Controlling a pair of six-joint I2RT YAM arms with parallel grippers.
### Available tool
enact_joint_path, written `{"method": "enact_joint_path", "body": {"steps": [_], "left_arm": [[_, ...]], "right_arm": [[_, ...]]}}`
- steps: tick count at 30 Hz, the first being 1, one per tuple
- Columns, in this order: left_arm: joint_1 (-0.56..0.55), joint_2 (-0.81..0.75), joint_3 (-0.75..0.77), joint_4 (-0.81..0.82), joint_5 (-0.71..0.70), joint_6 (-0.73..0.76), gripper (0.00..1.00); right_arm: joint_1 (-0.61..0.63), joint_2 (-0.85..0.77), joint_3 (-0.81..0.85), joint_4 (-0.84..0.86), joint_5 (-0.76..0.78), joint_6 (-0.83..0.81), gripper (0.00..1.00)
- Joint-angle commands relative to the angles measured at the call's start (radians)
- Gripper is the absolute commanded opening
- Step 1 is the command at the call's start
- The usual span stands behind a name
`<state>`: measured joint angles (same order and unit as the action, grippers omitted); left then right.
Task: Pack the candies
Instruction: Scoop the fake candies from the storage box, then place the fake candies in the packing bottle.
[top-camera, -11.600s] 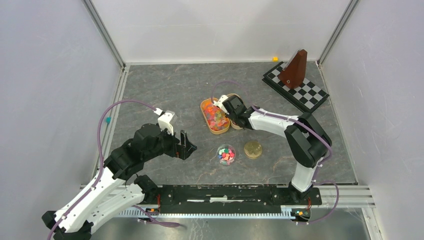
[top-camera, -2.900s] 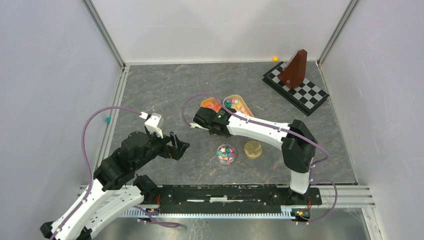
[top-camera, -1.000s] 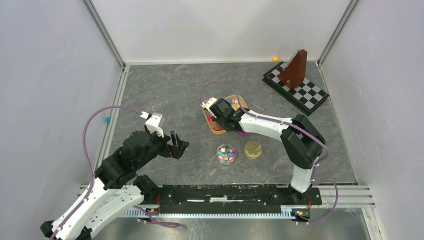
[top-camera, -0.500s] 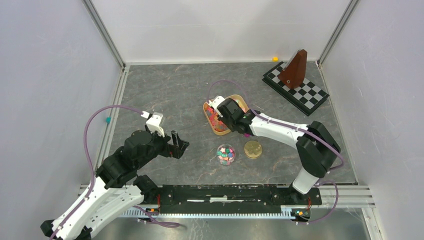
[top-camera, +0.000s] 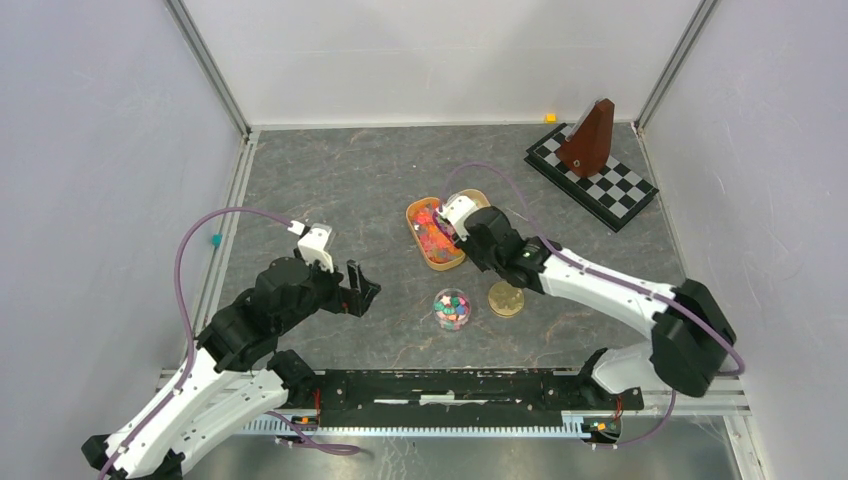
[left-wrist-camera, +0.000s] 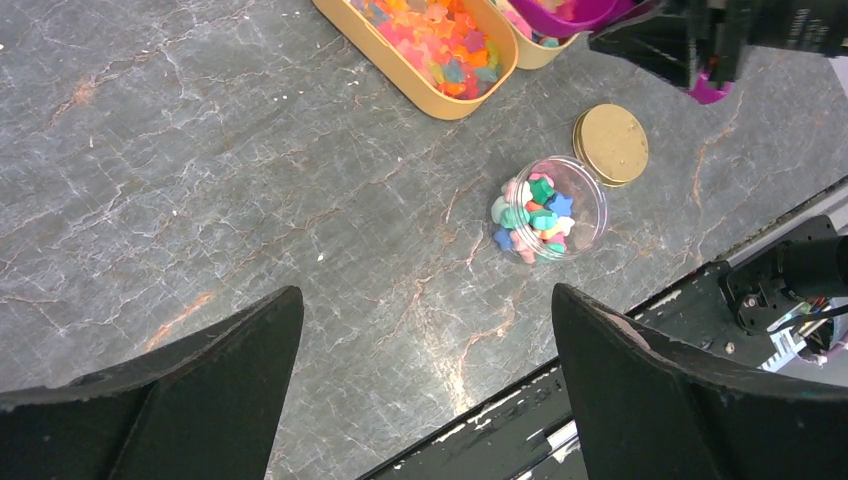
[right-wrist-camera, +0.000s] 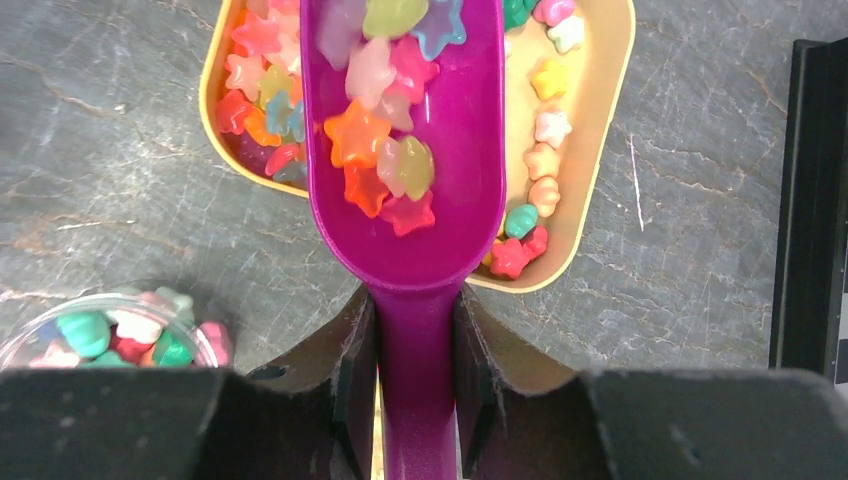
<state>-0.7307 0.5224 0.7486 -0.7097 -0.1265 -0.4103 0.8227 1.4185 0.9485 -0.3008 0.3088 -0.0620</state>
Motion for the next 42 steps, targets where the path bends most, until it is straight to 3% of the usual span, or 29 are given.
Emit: {"method": "enact_joint_path", "body": {"steps": [1, 11, 18, 29, 42], "left_arm": [[0.002, 0.011, 0.011, 0.017, 0.016, 0.025, 1.00], [0.002, 0.013, 0.015, 0.082, 0.086, -0.012, 1.00], [0.002, 0.021, 0.028, 0.115, 0.133, -0.041, 1.00], [0.002, 0.157, 0.129, 0.177, 0.370, -0.064, 1.00], [0.000, 0.281, 0.165, 0.196, 0.469, -0.096, 1.00]], "right_arm": [[-0.003, -0.130, -0.045, 0.088, -0.048, -0.030, 0.00], [-0.003, -0.314, -0.115, 0.034, -0.190, -0.170, 0.00], [-0.003, -0.403, -0.104, -0.102, -0.339, -0.307, 0.00], [0.017, -0.520, -0.087, -0.275, -0.589, -0.521, 0.00], [0.052, -0.541, -0.054, -0.262, -0.673, -0.504, 0.00]]}}
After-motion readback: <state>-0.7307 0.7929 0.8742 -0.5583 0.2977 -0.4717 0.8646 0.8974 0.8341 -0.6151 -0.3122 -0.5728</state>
